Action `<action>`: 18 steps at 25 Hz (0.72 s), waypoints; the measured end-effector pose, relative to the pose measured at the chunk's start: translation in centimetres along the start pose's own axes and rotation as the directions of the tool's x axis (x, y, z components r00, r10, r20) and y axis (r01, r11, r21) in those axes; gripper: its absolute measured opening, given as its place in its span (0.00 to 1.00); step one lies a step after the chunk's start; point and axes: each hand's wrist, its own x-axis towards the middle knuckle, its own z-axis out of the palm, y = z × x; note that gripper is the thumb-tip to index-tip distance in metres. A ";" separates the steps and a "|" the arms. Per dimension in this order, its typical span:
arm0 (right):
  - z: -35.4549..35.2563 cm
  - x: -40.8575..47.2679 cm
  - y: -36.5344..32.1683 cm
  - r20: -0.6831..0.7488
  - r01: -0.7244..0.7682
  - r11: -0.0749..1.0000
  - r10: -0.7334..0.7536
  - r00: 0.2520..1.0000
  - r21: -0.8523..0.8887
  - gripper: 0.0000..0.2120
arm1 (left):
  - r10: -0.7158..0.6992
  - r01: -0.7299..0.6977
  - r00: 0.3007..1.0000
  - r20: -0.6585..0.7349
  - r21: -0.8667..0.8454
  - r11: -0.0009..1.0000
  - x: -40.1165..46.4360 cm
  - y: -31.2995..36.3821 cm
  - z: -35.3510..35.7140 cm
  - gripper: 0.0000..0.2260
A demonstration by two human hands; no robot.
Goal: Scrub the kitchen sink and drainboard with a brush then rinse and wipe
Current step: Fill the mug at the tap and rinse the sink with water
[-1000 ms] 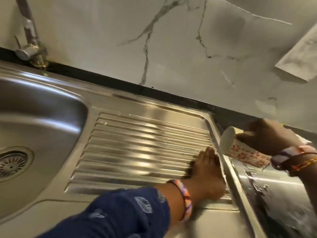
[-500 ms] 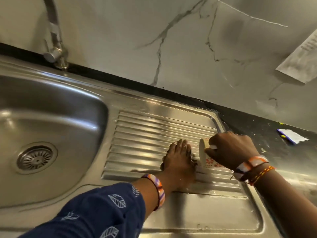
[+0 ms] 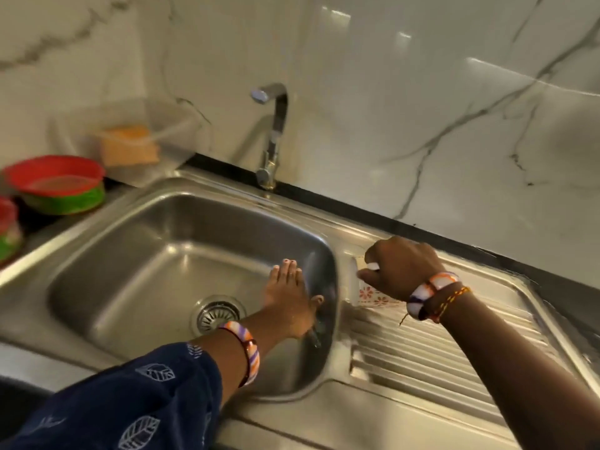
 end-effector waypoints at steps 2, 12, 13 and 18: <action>-0.3 2.4 -1.6 -0.054 -0.002 0.997 0.006 0.999 0.076 0.16 | -0.110 0.110 0.994 0.016 0.029 0.994 0.3 -4.7 -1.5 0.32; 0.2 12.0 -7.7 0.259 -0.314 0.056 0.438 0.861 0.948 0.20 | -0.301 0.276 0.953 0.036 -0.518 0.810 11.0 -15.5 -13.7 0.35; 0.1 13.0 -8.4 0.302 -0.314 -0.047 0.437 0.847 0.948 0.20 | -0.288 0.259 0.956 0.048 -0.591 0.764 12.6 -15.4 -14.0 0.35; 0.6 17.7 -10.2 0.310 -0.284 -0.127 0.466 0.829 0.950 0.14 | -0.237 0.257 0.964 0.124 -0.677 0.689 18.5 -16.2 -13.9 0.23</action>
